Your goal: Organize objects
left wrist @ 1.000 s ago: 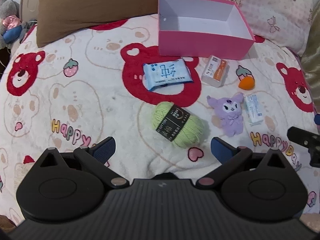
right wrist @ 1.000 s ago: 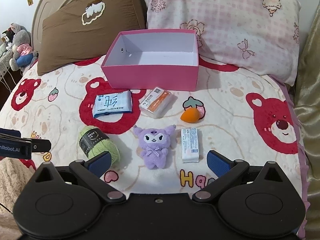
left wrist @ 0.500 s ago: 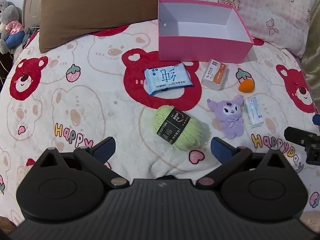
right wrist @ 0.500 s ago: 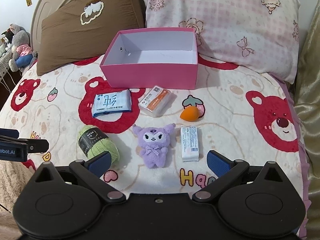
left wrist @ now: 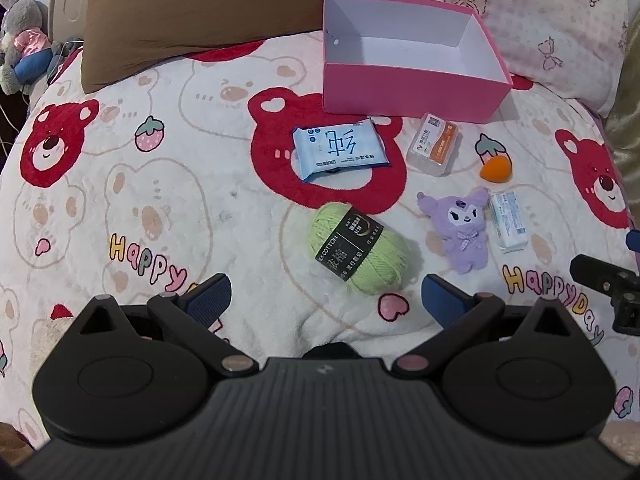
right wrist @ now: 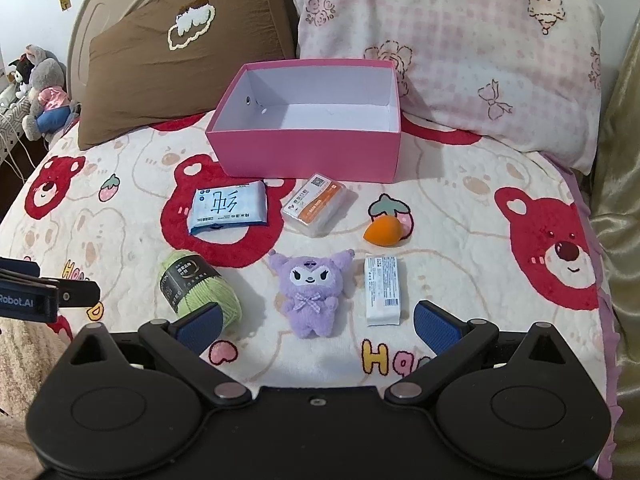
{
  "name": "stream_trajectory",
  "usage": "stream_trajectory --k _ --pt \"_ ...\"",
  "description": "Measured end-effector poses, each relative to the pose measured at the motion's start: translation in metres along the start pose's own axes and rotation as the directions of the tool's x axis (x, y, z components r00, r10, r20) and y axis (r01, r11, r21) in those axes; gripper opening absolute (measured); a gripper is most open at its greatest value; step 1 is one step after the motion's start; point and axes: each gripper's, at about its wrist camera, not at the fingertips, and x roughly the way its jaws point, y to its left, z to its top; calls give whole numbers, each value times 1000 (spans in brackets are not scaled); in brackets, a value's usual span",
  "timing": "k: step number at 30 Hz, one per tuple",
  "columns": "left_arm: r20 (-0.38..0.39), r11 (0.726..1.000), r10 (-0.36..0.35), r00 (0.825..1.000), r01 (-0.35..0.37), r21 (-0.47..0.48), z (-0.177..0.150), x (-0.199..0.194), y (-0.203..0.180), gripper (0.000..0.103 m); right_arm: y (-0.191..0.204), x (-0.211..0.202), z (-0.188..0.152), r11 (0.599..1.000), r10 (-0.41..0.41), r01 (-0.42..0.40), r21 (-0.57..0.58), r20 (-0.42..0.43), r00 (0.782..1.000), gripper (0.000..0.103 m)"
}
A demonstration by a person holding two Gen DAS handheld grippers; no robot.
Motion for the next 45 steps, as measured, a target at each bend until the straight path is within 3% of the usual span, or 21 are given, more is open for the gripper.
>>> stream_trajectory --k 18,22,30,41,45 --pt "7 999 -39 999 39 2 -1 -14 6 103 -10 -8 4 999 33 -33 -13 -18 999 103" --pt "3 997 -79 997 79 6 0 -12 6 103 -12 -5 5 998 61 -61 -7 -33 998 103" --pt "-22 995 -100 995 99 -24 4 20 15 103 -12 25 14 987 158 -158 0 -79 984 103" --pt "-21 978 -93 995 87 -188 -4 76 33 100 35 78 20 938 260 -283 -200 -132 957 103" --pt "2 978 -70 998 69 -197 -3 87 31 100 43 92 23 918 311 -332 -219 -125 942 103"
